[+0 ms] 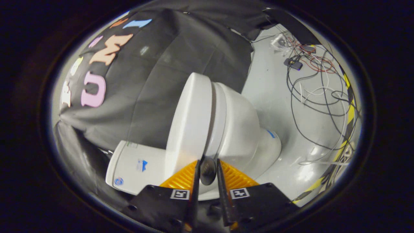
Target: Open the toilet lid.
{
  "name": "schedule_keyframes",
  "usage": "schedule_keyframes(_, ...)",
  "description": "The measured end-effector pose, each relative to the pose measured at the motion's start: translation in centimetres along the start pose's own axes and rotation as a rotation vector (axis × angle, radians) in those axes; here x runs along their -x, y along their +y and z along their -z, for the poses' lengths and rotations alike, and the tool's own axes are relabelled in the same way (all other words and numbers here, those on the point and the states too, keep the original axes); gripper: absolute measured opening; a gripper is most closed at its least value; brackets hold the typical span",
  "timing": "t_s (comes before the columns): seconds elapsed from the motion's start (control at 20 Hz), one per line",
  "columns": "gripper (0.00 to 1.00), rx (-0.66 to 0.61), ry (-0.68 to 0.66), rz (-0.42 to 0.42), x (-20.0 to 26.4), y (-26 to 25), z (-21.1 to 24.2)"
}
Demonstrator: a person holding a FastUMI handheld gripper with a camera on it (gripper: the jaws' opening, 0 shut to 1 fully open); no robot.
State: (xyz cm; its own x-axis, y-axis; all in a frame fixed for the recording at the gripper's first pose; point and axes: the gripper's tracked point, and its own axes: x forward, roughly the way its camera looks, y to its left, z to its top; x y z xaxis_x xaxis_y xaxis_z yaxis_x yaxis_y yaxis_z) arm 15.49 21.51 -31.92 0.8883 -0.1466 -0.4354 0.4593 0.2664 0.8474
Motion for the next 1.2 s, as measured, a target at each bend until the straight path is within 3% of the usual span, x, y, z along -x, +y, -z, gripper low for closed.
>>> schedule_keyframes(0.05, 0.19, -0.017, -0.004, -0.006, 0.2, 0.1, 0.3)
schedule_keyframes(0.35, 0.19, -0.212, -0.057, -0.074, -0.6, 0.5, 0.7)
schedule_keyframes(0.85, 0.19, -0.249, -0.056, -0.030, -0.8, 0.6, 0.8)
schedule_keyframes(1.2, 0.19, -0.299, -0.092, -0.069, -0.7, 0.9, 0.0)
